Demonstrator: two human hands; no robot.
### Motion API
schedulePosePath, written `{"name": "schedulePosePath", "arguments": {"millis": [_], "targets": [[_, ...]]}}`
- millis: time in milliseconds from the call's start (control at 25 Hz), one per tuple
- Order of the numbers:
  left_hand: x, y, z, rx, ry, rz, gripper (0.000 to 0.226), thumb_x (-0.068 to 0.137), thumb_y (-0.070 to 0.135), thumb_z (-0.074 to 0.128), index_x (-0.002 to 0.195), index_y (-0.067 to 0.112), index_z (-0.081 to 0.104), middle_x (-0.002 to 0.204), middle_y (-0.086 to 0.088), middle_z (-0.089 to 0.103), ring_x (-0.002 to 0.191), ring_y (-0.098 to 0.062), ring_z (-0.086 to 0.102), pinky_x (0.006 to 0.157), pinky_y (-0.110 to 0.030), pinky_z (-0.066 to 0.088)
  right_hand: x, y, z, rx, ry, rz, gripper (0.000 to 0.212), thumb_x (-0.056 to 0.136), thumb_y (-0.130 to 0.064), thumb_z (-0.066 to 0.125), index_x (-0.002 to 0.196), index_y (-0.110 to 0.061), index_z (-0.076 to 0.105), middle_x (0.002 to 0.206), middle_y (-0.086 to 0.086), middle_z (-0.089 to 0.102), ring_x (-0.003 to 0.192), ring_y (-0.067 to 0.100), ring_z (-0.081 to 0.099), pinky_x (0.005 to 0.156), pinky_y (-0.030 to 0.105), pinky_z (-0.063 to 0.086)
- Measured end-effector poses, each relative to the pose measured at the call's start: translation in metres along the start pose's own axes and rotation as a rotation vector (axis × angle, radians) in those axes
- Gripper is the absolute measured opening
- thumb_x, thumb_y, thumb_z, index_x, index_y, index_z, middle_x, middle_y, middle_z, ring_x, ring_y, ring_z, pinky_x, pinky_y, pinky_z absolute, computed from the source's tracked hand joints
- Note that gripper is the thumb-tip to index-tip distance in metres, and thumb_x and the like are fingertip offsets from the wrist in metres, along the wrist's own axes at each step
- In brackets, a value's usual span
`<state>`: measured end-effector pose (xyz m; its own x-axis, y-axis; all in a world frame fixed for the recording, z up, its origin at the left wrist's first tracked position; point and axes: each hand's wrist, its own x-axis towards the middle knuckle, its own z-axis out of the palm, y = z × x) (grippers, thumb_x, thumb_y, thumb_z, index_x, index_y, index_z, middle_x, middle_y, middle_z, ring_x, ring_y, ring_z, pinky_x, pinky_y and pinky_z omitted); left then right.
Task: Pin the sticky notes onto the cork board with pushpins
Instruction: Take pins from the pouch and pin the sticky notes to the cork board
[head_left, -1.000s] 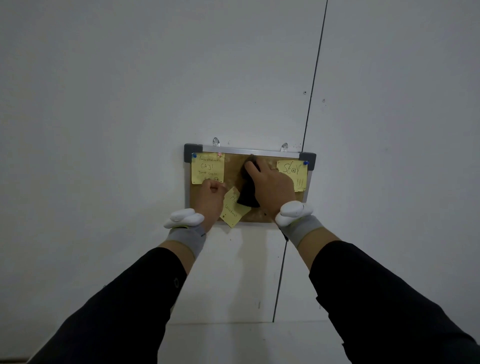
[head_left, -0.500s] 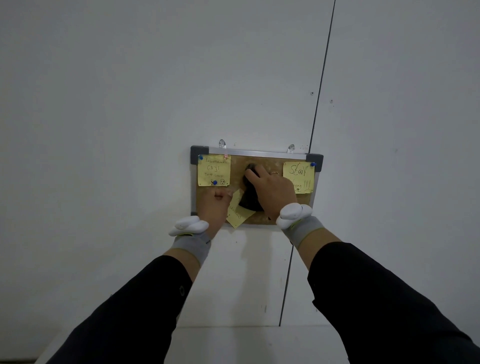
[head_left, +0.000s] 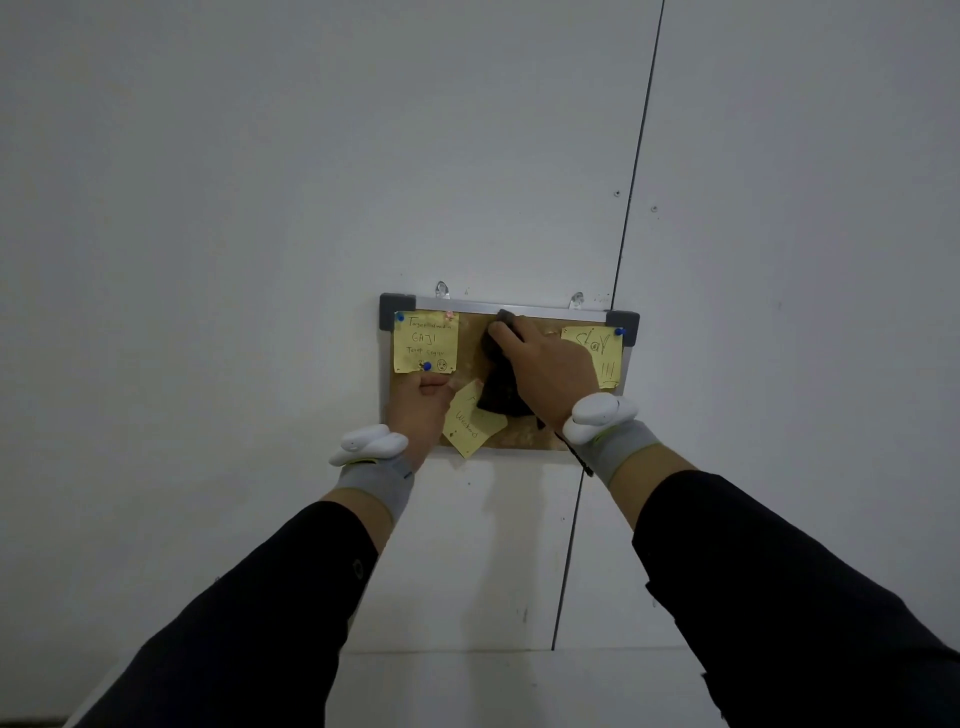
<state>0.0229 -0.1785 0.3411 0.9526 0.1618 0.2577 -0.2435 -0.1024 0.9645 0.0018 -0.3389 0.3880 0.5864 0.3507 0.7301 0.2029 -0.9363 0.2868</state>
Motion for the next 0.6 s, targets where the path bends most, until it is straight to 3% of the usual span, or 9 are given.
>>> {"name": "schedulePosePath", "arguments": {"millis": [200, 320, 520, 600], "targets": [[0.000, 0.003, 0.004, 0.005, -0.026, 0.011, 0.023, 0.087, 0.018, 0.062, 0.106, 0.005, 0.063, 0.097, -0.005, 0.061, 0.090, -0.021, 0.060, 0.066, -0.022, 0.046, 0.020, -0.012, 0.002, -0.016, 0.015, -0.045, 0.033, 0.086, -0.008, 0.055, 0.117, -0.015, 0.050, 0.110, 0.009, 0.060, 0.062, 0.032, 0.059, 0.047, 0.027, 0.034], [0.000, -0.002, 0.002, 0.034, -0.027, 0.023, 0.020, 0.088, 0.018, 0.061, 0.106, 0.010, 0.065, 0.100, -0.004, 0.063, 0.093, -0.023, 0.062, 0.066, -0.021, 0.045, 0.007, -0.018, 0.013, 0.030, -0.003, -0.009, 0.030, 0.083, -0.003, 0.057, 0.110, -0.015, 0.053, 0.105, 0.010, 0.058, 0.057, 0.031, 0.055, 0.045, 0.025, 0.030], [0.000, -0.012, -0.003, 0.096, -0.014, 0.019, 0.009, 0.086, 0.023, 0.063, 0.094, 0.019, 0.064, 0.100, -0.005, 0.068, 0.093, -0.024, 0.065, 0.080, -0.028, 0.048, -0.017, -0.012, 0.028, 0.044, -0.071, 0.001, 0.037, 0.080, -0.006, 0.062, 0.113, -0.017, 0.049, 0.109, 0.011, 0.058, 0.062, 0.033, 0.058, 0.046, 0.027, 0.036], [-0.001, -0.015, -0.004, 0.133, -0.006, 0.007, 0.011, 0.086, 0.025, 0.063, 0.094, 0.018, 0.063, 0.099, -0.005, 0.068, 0.088, -0.022, 0.064, 0.073, -0.027, 0.047, -0.024, -0.009, 0.031, 0.050, -0.106, 0.022, 0.040, 0.081, -0.010, 0.064, 0.116, -0.018, 0.046, 0.112, 0.011, 0.057, 0.065, 0.033, 0.060, 0.047, 0.028, 0.037]]}}
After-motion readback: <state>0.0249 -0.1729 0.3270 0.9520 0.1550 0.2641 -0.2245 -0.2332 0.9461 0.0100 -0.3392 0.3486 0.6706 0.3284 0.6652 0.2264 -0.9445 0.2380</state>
